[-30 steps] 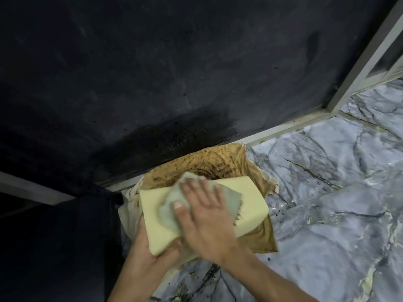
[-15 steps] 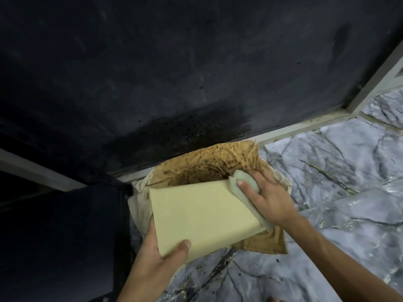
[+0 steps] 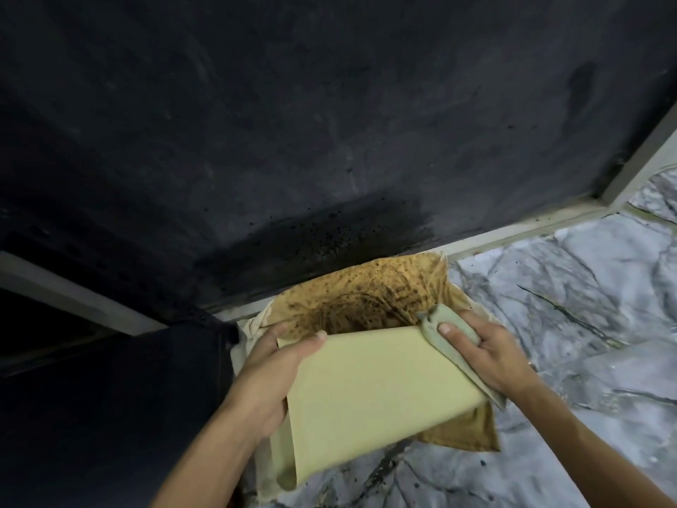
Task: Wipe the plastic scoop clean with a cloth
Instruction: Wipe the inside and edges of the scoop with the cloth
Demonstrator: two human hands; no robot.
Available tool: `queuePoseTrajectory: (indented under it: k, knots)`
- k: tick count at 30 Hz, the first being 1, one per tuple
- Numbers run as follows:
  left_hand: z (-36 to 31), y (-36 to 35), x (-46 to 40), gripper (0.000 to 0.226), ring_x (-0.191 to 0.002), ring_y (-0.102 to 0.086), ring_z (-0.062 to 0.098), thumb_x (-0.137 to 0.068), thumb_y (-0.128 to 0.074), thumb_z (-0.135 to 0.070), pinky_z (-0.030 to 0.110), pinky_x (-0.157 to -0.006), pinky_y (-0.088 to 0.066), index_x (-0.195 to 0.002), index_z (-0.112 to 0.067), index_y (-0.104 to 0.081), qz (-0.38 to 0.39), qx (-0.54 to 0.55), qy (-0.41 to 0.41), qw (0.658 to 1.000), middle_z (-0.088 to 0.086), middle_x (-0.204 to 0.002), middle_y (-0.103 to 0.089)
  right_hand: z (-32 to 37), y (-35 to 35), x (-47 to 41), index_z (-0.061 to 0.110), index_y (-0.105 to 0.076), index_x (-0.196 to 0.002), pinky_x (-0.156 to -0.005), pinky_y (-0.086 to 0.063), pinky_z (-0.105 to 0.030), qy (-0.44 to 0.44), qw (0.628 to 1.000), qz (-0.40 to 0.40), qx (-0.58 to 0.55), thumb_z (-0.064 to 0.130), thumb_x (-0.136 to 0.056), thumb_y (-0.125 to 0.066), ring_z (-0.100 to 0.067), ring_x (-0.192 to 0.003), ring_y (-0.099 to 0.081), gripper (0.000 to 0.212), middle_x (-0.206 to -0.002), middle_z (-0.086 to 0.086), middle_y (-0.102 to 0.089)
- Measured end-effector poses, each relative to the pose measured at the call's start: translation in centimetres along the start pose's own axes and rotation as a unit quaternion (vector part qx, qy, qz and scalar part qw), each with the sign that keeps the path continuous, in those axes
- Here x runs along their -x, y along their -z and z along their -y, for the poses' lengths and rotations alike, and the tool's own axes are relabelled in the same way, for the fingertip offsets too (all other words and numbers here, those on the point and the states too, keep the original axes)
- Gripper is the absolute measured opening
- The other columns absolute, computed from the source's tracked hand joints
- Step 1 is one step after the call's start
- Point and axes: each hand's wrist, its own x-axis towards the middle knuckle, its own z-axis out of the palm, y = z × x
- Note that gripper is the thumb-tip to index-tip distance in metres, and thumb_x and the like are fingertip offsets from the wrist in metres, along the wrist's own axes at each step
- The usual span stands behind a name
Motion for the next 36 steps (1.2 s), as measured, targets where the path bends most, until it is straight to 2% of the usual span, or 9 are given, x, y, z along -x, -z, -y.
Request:
queuePoseTrajectory:
  k: [4,8,10,14,17,22,27,31,36]
  knots:
    - [0.8,-0.2,0.7,0.071,-0.102,-0.074,0.029,-0.086,-0.078,-0.016,0.047,-0.100,-0.054,-0.147,-0.027,-0.043,-0.013,-0.036,-0.001,0.999,0.011,-0.111,-0.077,0.3,-0.1,1.4,0.037,-0.067,-0.097,-0.063,-0.043,-0.010,0.030,0.999,-0.034,0.023,0.044,-0.092,-0.058,-0.002,-0.079,-0.064,0.013,-0.090,0.022,-0.068]
    - [1.7,1.2,1.9,0.105,-0.141,-0.046,0.020,-0.059,-0.092,-0.044,0.050,-0.119,-0.033,-0.137,-0.072,-0.027,0.006,-0.033,-0.024,0.999,-0.013,-0.159,-0.039,0.5,-1.1,4.0,0.033,-0.067,-0.097,-0.058,-0.047,-0.019,0.022,0.990,-0.139,-0.007,0.042,-0.094,-0.056,-0.009,-0.074,-0.065,0.015,-0.087,0.014,-0.069]
    - [2.0,2.3,1.6,0.108,-0.141,-0.047,0.020,-0.052,-0.096,-0.047,0.051,-0.117,-0.035,-0.123,-0.084,-0.023,0.019,-0.022,-0.034,0.999,-0.015,-0.159,-0.040,1.4,-1.7,4.6,0.033,-0.067,-0.096,-0.056,-0.048,-0.022,0.019,0.983,-0.179,-0.030,0.041,-0.094,-0.054,-0.010,-0.072,-0.065,0.016,-0.085,0.011,-0.069]
    - [1.1,3.2,1.5,0.047,-0.104,-0.075,0.027,-0.087,-0.070,-0.005,0.040,-0.082,-0.057,-0.129,-0.025,-0.063,0.053,0.001,-0.052,0.997,0.009,-0.117,-0.078,3.5,-2.0,4.3,0.030,-0.066,-0.108,-0.063,-0.047,-0.012,0.022,0.973,-0.229,-0.037,0.042,-0.095,-0.053,-0.002,-0.083,-0.065,0.022,-0.096,0.017,-0.069]
    - [1.5,3.1,1.1,0.029,-0.095,-0.078,0.028,-0.091,-0.065,-0.003,0.037,-0.073,-0.056,-0.118,-0.009,-0.071,0.042,-0.005,-0.046,0.998,0.013,-0.108,-0.080,4.3,-1.5,3.7,0.022,-0.067,-0.107,-0.058,-0.043,-0.013,0.022,0.967,-0.248,-0.048,0.049,-0.095,-0.048,-0.003,-0.073,-0.062,0.035,-0.081,0.015,-0.067]
    - [2.3,2.4,1.4,0.030,-0.098,-0.077,0.021,-0.091,-0.068,-0.006,0.042,-0.089,-0.056,-0.117,-0.019,-0.070,0.023,-0.016,-0.090,0.996,0.002,-0.106,-0.082,7.0,0.6,3.1,0.021,-0.057,-0.078,-0.047,-0.037,-0.009,0.004,0.948,-0.301,-0.102,0.039,-0.102,-0.047,0.001,-0.054,-0.051,0.031,-0.063,0.018,-0.059]
    - [3.8,2.2,1.5,0.038,-0.107,-0.074,0.017,-0.084,-0.077,-0.015,0.043,-0.097,-0.053,-0.120,-0.025,-0.069,0.036,-0.032,-0.131,0.990,-0.002,-0.113,-0.080,8.3,2.5,2.4,0.022,-0.050,-0.073,-0.047,-0.035,-0.011,0.018,0.942,-0.320,-0.096,0.038,-0.105,-0.040,-0.001,-0.053,-0.047,0.038,-0.059,0.016,-0.053]
    - [5.3,2.5,0.9,0.038,-0.108,-0.073,0.013,-0.089,-0.073,-0.007,0.030,-0.091,-0.053,-0.122,-0.024,-0.067,0.043,-0.061,-0.145,0.987,-0.004,-0.113,-0.080,9.0,2.3,2.7,0.032,-0.051,-0.071,-0.047,-0.035,-0.011,0.022,0.945,-0.310,-0.104,0.044,-0.103,-0.036,0.002,-0.052,-0.047,0.038,-0.059,0.019,-0.054]
    - [8.6,3.0,0.8,0.054,-0.112,-0.071,0.011,-0.071,-0.076,-0.018,0.031,-0.097,-0.052,-0.123,-0.028,-0.067,-0.001,-0.096,-0.159,0.983,-0.008,-0.113,-0.079,8.8,1.9,3.7,0.021,-0.056,-0.074,-0.054,-0.040,-0.026,-0.040,0.941,-0.299,-0.152,0.058,-0.100,-0.031,-0.002,-0.057,-0.048,0.051,-0.063,0.012,-0.056]
